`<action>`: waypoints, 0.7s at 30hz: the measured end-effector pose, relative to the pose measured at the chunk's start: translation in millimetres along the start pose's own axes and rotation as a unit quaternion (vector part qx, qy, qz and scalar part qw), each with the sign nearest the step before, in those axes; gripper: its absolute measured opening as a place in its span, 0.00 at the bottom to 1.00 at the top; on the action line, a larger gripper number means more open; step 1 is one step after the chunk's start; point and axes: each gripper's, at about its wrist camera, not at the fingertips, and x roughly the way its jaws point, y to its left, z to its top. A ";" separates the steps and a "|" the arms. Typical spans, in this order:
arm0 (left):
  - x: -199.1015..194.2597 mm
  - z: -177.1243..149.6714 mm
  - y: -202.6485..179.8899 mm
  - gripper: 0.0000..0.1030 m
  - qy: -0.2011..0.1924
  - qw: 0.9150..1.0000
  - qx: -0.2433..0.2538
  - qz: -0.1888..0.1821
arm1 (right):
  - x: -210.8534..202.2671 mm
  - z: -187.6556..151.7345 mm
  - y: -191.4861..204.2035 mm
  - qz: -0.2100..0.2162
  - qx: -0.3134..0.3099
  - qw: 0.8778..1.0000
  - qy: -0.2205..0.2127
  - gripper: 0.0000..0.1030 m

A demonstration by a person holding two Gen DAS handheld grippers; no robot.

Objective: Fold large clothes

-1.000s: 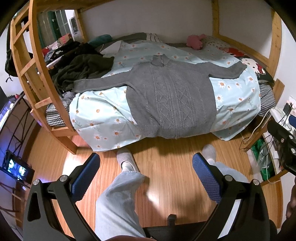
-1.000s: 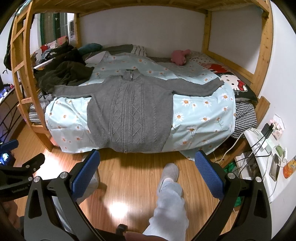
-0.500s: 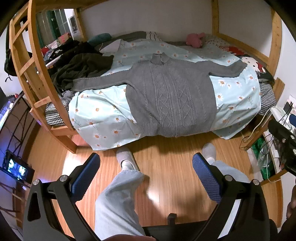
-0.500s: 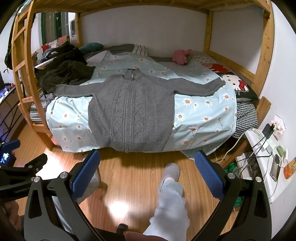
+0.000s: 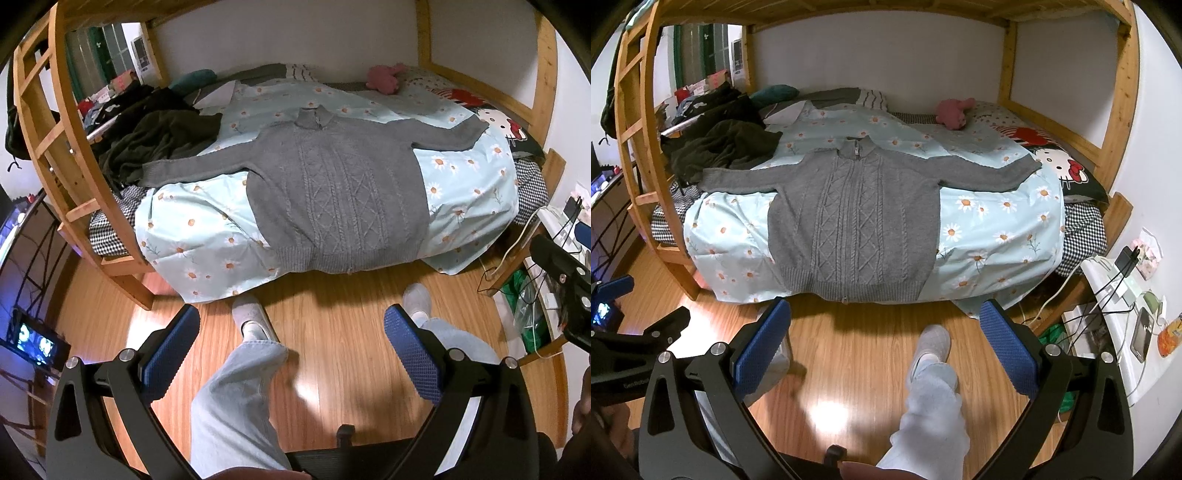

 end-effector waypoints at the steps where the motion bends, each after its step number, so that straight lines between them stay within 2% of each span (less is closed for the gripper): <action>1: 0.3 0.1 0.2 0.96 0.000 1.000 0.000 0.000 | -0.1 0.1 0.0 0.000 -0.001 1.000 0.000 0.98; 21: 1.9 -2.5 0.8 0.96 0.004 1.000 0.001 -0.003 | 0.4 0.3 -0.1 -0.001 0.001 1.000 0.000 0.98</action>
